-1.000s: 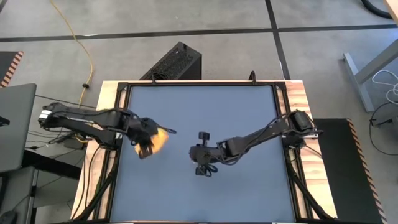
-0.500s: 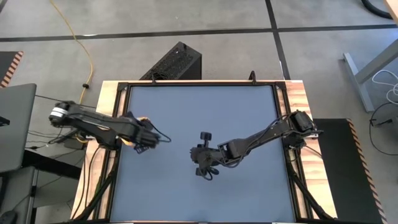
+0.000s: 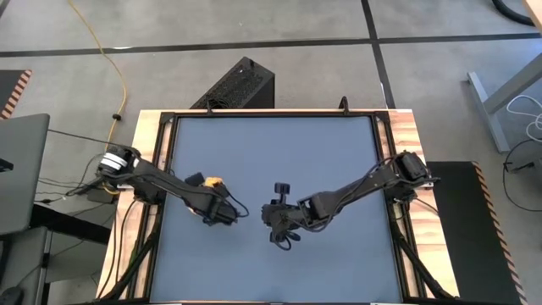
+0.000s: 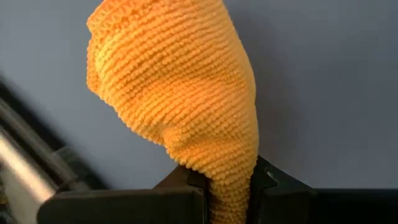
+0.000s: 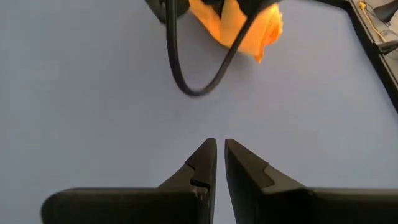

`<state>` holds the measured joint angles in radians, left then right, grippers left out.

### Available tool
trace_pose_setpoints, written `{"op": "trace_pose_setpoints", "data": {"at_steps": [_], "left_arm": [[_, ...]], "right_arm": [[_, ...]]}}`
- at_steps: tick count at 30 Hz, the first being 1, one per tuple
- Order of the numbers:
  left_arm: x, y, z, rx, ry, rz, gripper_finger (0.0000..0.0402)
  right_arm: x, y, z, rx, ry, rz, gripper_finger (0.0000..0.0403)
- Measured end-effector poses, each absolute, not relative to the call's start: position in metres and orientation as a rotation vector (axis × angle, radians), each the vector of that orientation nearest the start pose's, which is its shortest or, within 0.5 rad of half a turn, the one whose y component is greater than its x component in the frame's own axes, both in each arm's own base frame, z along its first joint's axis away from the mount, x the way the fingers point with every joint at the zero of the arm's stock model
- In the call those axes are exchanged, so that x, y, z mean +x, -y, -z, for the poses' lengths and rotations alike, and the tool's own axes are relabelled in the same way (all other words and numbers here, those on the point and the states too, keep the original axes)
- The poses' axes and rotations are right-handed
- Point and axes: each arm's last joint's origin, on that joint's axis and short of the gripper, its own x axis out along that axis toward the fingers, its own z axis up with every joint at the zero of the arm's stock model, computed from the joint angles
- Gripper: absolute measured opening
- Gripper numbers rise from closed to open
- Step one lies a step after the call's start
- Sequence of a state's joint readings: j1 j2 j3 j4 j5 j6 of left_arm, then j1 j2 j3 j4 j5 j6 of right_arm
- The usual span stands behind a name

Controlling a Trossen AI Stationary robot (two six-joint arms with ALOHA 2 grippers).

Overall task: Roll towel
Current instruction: Roll the yellow microfiber cloth

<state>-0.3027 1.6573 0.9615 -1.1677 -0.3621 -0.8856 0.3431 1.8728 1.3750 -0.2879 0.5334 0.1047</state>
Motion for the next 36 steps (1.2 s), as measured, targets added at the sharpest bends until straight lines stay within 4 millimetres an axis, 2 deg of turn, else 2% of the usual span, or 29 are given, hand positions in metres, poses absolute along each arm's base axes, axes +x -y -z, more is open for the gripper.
{"op": "trace_pose_setpoints", "data": {"at_steps": [5,12,17,22,28,36], "left_arm": [[0.249,0.068,-0.157,-0.126,-1.466,-0.666,0.0025],[0.258,0.066,-0.160,-0.168,-1.392,-0.581,0.0025],[0.253,0.059,-0.149,-0.264,-1.364,-0.492,0.0025],[0.237,0.050,-0.144,-0.417,-1.211,-0.378,0.0029],[0.218,0.043,-0.152,-0.405,-1.208,-0.379,0.0074],[0.215,0.042,-0.154,-0.362,-1.243,-0.323,0.0165]], "right_arm": [[0.385,-0.129,-0.230,-0.236,-0.694,0.201,0.0060],[0.380,-0.134,-0.235,-0.216,-0.687,0.196,0.0060],[0.377,-0.140,-0.236,-0.217,-0.687,0.182,0.0060],[0.375,-0.143,-0.237,-0.210,-0.687,0.177,0.0060],[0.377,-0.141,-0.239,-0.195,-0.669,0.183,0.0060],[0.379,-0.136,-0.240,-0.180,-0.665,0.192,0.0060]]}}
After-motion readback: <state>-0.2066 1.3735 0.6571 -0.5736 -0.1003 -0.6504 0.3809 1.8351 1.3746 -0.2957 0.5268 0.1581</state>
